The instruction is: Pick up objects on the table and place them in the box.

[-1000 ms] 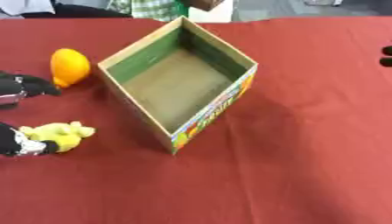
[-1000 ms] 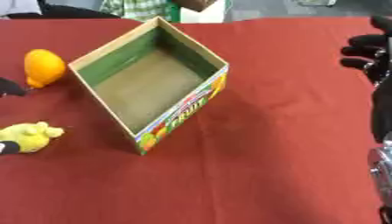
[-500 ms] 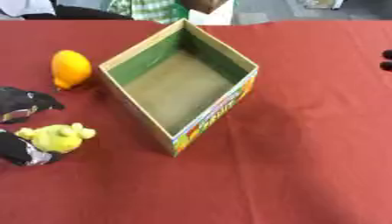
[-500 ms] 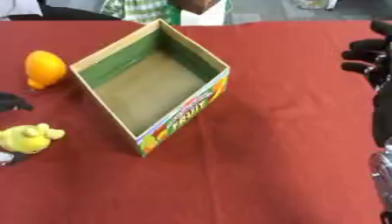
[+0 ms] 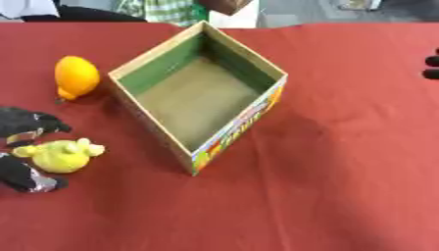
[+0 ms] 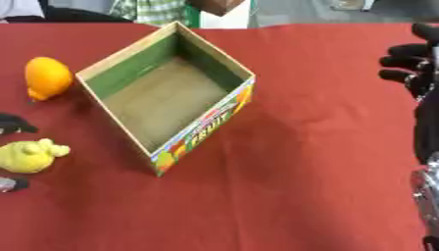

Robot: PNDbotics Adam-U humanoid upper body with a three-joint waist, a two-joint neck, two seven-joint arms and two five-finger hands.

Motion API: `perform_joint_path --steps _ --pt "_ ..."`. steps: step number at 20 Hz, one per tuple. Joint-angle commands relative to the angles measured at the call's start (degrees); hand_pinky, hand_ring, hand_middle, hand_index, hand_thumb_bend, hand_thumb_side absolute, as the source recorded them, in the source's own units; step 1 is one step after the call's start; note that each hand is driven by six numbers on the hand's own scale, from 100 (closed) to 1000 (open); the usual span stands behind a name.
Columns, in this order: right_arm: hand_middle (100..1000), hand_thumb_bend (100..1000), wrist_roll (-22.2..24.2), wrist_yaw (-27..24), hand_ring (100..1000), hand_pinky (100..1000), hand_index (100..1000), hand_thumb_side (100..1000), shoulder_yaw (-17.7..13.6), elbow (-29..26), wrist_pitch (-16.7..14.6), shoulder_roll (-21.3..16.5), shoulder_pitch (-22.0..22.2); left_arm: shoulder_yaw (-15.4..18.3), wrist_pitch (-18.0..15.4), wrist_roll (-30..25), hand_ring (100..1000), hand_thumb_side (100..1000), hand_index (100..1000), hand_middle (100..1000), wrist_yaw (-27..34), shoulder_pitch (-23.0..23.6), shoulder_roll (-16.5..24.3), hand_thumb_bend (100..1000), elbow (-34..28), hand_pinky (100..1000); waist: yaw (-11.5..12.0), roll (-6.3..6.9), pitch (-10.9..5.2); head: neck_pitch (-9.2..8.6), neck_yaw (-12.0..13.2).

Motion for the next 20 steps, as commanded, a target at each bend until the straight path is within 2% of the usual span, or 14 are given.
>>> perform_joint_path --steps 1,3,5,9,10,13,14,17,19,20 --pt "601 100 0.2 0.1 664 666 852 874 -0.5 -1.1 -0.1 -0.5 -0.4 0.0 -0.3 0.1 861 670 1000 916 -1.6 -0.9 0.8 428 0.4 816 -0.1 0.07 -1.0 -0.18 0.1" --pt "600 100 0.2 0.1 664 666 852 875 -0.6 -1.1 0.0 -0.5 -0.4 -0.2 -0.3 0.1 854 663 994 903 -2.1 -1.0 0.5 403 0.7 808 -0.1 0.07 -1.0 -0.17 0.2" --pt "600 100 0.3 0.0 665 666 852 875 -0.5 -1.1 0.0 -0.4 -0.3 -0.5 -0.2 0.1 843 644 983 884 -2.4 -1.1 0.2 333 1.0 792 -0.1 0.06 -1.02 -0.16 0.3" --pt "600 100 0.3 0.0 665 666 852 875 -0.6 -1.1 0.0 -0.2 -0.3 -0.4 0.7 0.1 831 629 969 870 -3.5 -1.4 -0.6 281 1.2 774 -0.1 0.01 -1.14 -0.19 0.4" --pt "600 100 0.3 0.0 665 666 852 875 -0.6 -1.1 0.0 -0.2 -0.3 -0.3 1.2 0.2 816 602 947 848 -4.0 -1.6 -0.7 229 1.1 753 -0.1 0.0 -1.18 -0.2 0.4" --pt "600 100 0.3 0.0 665 667 852 876 -0.6 -1.1 0.1 0.0 -0.2 -0.3 3.0 1.0 792 563 917 812 -5.1 -1.7 -1.3 158 0.9 721 -0.1 -0.05 -1.26 -0.25 0.4" --pt "600 100 0.3 0.0 665 667 852 875 -0.6 -1.1 0.1 0.0 -0.1 -0.3 3.7 1.6 773 516 889 785 -5.5 -1.7 -1.5 100 1.0 697 -0.1 -0.07 -1.27 -0.24 0.4" --pt "599 100 0.3 0.0 665 667 853 875 -0.6 -1.1 0.1 0.1 -0.1 -0.7 5.1 3.5 721 389 836 730 -5.6 -1.7 -1.9 100 1.2 643 -0.1 -0.12 -1.26 -0.19 0.4" --pt "599 100 0.3 -0.1 665 667 853 876 -0.6 -1.1 0.1 0.1 -0.1 -0.7 5.7 4.6 703 356 819 712 -5.1 -1.7 -2.1 100 1.0 626 -0.1 -0.13 -1.25 -0.13 0.3" --pt "599 100 0.3 -0.1 665 667 853 876 -0.6 -1.1 0.1 0.1 -0.1 -0.7 5.9 4.9 679 306 792 687 -4.5 -1.8 -2.2 100 0.8 606 0.0 -0.13 -1.25 -0.08 0.3"
